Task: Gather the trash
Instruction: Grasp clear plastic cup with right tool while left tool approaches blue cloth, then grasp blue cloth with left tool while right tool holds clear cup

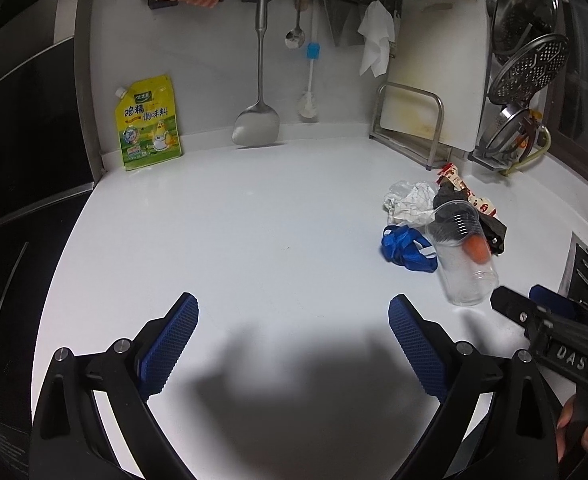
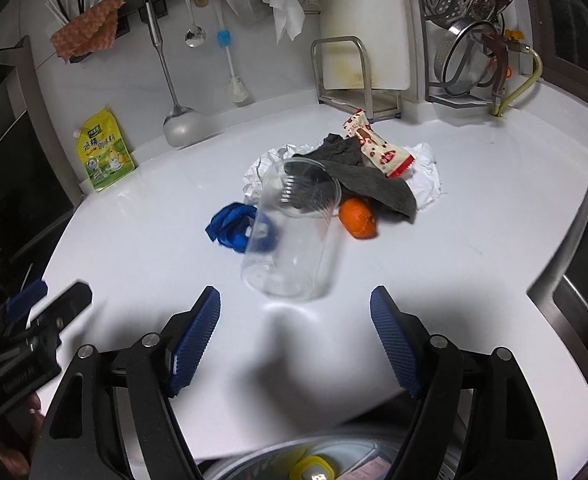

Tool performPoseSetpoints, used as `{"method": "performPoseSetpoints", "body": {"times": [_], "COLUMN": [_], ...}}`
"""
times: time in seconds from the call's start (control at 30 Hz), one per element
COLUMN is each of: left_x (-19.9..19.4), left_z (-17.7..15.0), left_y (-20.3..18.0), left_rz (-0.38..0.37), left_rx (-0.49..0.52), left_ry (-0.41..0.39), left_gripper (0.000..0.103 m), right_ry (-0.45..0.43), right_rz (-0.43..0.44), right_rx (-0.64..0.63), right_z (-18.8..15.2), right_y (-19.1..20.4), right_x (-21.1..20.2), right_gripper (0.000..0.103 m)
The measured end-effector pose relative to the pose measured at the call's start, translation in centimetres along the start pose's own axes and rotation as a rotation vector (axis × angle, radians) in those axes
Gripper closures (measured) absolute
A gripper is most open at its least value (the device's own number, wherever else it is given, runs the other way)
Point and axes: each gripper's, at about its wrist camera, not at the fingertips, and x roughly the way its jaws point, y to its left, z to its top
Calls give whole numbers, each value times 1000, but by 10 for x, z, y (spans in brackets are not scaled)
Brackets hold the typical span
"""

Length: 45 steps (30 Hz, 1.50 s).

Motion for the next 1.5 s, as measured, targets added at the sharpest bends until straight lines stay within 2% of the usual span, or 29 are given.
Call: {"method": "performPoseSetpoints", "body": {"times": [0.13,0.47,0.8,0.87,0.93,1.17,1.5], "left_x": [5,10,17,18,21,28,49], "left_z": [0,1,5,6,6,11,21], "left_y": [0,1,-4,-6,-8,-16,-48], "left_rz": [19,3,-17,-20,-19,-26,-45], "left_rx": [14,6,-3,-3,0,-2,11], "left_ry": [9,25,45,49,53,69,99], "left_gripper": [9,9,9,9,9,9,9], "right_ry": [2,56,82,69,70,47,-25], "right_rz": [-22,-80,-104,-95,-78,-24,70], "right_rx": [-12,-11,-25,-30,-34,-33,7], "right_z": [12,34,37,37,36,31,22], "right_y": [7,13,9,8,7,0,-26], "right_x": [12,53,72,71,70,56,13], "right_gripper": [29,29,29,36,49,50,51]}}
